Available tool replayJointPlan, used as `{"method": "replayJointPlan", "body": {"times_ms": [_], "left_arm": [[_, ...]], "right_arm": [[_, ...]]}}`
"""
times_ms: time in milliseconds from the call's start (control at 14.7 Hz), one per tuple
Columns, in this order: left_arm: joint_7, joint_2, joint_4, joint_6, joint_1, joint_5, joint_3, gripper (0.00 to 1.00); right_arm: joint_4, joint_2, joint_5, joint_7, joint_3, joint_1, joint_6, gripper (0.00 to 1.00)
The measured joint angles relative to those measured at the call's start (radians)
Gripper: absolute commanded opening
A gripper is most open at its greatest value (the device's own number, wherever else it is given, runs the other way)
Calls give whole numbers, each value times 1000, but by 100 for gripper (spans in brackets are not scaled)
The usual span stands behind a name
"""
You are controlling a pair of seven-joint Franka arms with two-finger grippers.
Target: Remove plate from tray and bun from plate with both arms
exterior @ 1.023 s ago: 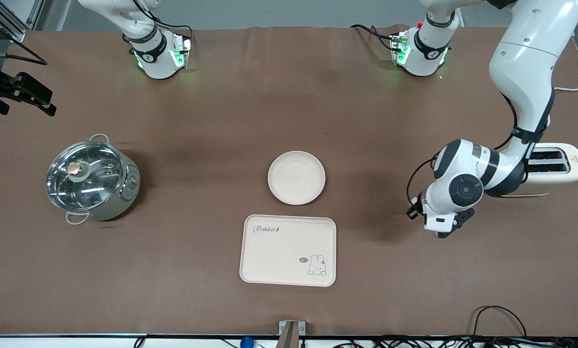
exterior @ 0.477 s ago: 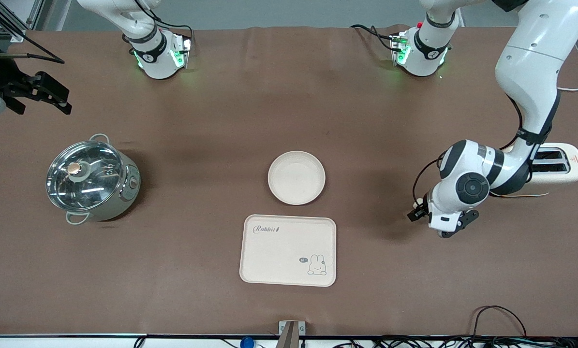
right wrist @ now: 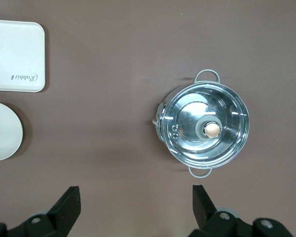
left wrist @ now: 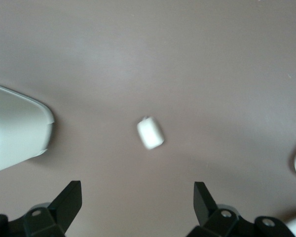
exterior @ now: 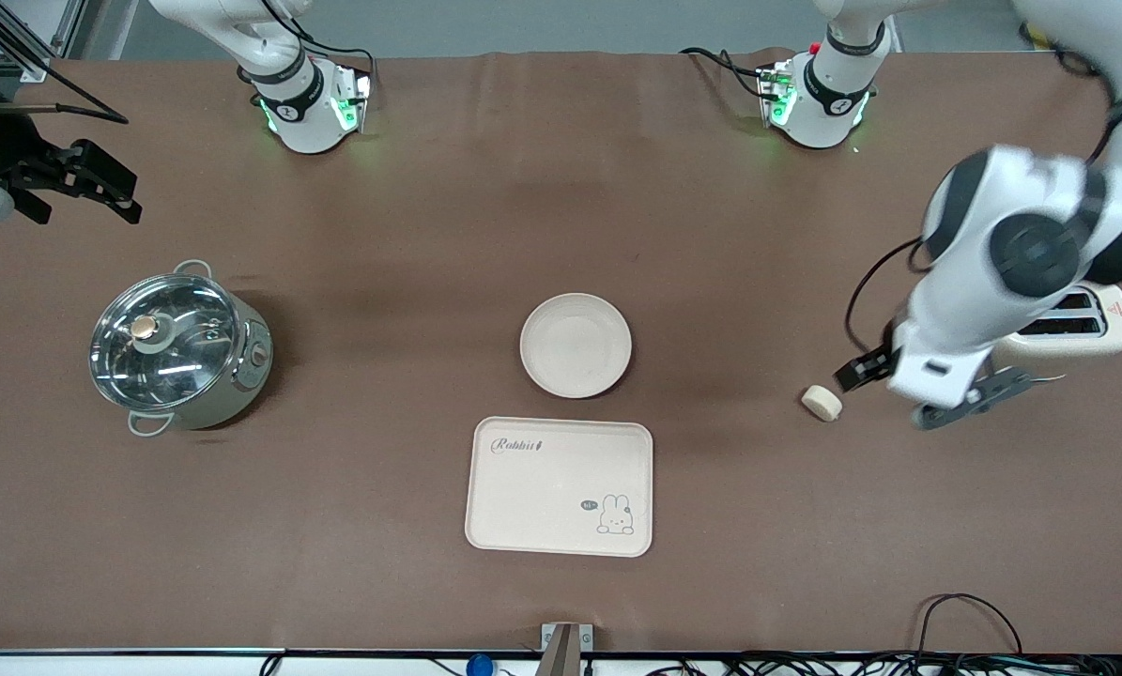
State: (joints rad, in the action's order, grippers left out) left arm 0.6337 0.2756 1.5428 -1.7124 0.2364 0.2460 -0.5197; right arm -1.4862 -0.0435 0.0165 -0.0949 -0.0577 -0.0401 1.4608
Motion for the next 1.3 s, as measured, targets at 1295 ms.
{"method": "replayJointPlan", "body": {"times_ms": [1295], "left_arm": [[-540, -444, 57, 332, -218, -245, 350, 100]], "right_arm": [[-5, 19, 0, 53, 22, 125, 10, 100]]}}
